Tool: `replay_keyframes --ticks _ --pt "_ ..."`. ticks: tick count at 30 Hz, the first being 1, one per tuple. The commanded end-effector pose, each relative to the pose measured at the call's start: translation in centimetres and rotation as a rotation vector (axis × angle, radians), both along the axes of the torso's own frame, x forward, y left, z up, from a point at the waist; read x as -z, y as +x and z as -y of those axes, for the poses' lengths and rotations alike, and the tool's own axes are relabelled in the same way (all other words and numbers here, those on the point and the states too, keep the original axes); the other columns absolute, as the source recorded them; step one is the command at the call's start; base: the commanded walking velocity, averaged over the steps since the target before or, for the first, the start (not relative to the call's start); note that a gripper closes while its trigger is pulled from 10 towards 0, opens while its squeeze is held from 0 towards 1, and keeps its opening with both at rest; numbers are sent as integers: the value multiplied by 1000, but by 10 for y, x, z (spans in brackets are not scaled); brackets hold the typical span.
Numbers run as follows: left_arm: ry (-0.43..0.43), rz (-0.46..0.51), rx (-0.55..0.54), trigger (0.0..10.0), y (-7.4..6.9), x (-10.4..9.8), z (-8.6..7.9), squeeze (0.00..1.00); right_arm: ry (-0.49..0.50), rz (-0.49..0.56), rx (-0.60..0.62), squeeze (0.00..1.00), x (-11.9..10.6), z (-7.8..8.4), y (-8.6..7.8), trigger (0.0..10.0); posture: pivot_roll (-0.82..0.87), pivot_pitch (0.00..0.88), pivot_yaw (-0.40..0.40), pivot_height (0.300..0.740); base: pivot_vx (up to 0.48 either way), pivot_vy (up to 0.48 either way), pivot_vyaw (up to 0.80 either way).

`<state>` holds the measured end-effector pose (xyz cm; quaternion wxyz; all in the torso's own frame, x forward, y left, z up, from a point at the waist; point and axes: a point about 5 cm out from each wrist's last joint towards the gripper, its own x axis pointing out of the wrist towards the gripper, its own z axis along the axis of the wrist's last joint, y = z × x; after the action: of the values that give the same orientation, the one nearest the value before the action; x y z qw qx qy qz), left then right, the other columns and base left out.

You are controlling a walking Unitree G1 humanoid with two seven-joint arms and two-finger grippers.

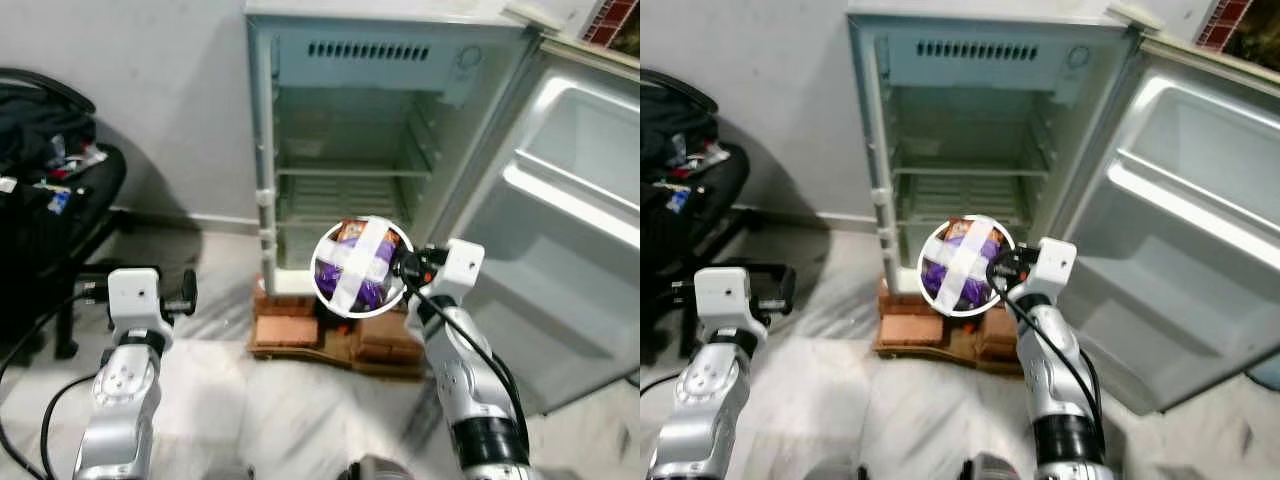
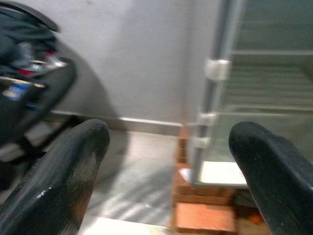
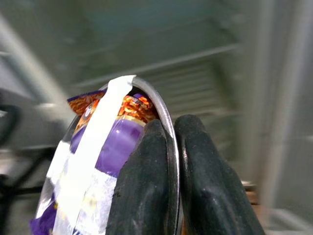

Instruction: Restocking fridge

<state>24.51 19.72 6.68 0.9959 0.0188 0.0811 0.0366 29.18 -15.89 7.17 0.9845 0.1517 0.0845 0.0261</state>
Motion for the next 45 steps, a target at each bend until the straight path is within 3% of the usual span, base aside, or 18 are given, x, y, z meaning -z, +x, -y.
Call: replay_keyframes --ticks 1,8,24,32,45 --pt "15 0 -13 10000 0 -1 -6 0 7 56 -15 0 -11 -7 5 10000 117 52 -54 740 412 0 0" --pt "8 -1 -8 10000 1 -1 -5 0 1 55 -1 0 -11 -3 5 10000 105 50 -50 740 412 0 0" --pt "4 -5 -4 10000 2 1 -4 0 -6 58 9 0 -10 -2 6 10000 105 50 -50 740 343 329 0" --pt "5 -10 -5 10000 2 2 -3 0 -21 65 86 0 -11 7 6 10000 106 53 -49 740 351 0 0" --pt "32 -13 29 10000 -2 2 1 0 -50 44 161 0 -10 20 11 10000 112 59 -55 740 0 -38 -259"
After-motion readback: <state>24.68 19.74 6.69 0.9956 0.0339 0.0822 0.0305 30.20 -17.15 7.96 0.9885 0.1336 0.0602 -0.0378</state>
